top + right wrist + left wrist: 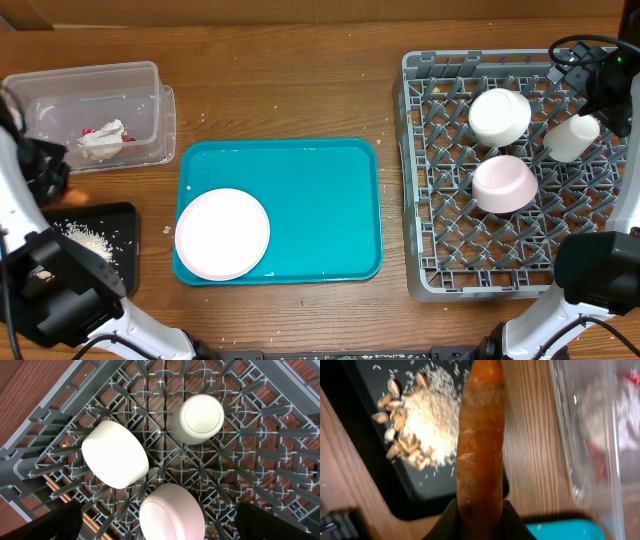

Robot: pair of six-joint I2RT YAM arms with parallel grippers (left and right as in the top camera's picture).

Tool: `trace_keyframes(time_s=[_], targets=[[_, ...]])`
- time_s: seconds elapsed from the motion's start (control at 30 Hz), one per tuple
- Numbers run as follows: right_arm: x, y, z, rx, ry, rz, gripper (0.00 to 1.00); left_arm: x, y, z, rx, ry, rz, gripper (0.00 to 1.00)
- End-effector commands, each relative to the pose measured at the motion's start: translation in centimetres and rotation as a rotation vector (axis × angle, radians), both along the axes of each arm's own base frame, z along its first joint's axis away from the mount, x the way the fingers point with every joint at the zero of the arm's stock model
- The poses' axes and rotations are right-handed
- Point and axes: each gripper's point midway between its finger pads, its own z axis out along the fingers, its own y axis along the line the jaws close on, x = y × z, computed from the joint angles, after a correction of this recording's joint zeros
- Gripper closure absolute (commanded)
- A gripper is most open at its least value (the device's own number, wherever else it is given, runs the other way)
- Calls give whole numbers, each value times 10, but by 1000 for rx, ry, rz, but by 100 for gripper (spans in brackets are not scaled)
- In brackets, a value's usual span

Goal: Sort waste into correct bins and load items into the dishwasher
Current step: 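Carry the carrot left and release it onto the black tray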

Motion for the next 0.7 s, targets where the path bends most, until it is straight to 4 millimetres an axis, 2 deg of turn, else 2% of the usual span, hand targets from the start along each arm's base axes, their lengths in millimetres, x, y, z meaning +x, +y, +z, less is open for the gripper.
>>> trace_keyframes(time_s=[0.0, 0.23, 0.37, 0.43, 0.53, 0.57, 0.67], targets=[[0, 1, 12, -10, -37, -2, 0, -7, 0, -18, -31, 2, 39, 91], [0, 1, 12, -10, -37, -2, 0, -17, -6, -69, -53, 37, 58, 89], [0, 1, 12, -10, -37, -2, 0, -26, -12, -87, -68, 68, 62, 87], [0, 1, 12, -10, -37, -2, 0, -29, -13, -88, -68, 80, 62, 83], [0, 1, 12, -10, -37, -2, 0, -31, -14, -88, -73, 85, 62, 58], [0, 1, 12, -10, -37, -2, 0, -31, -14, -88, -74, 84, 63, 55], [0, 1, 12, -10, -37, -2, 0, -30, -15, -88, -77, 80, 62, 55]])
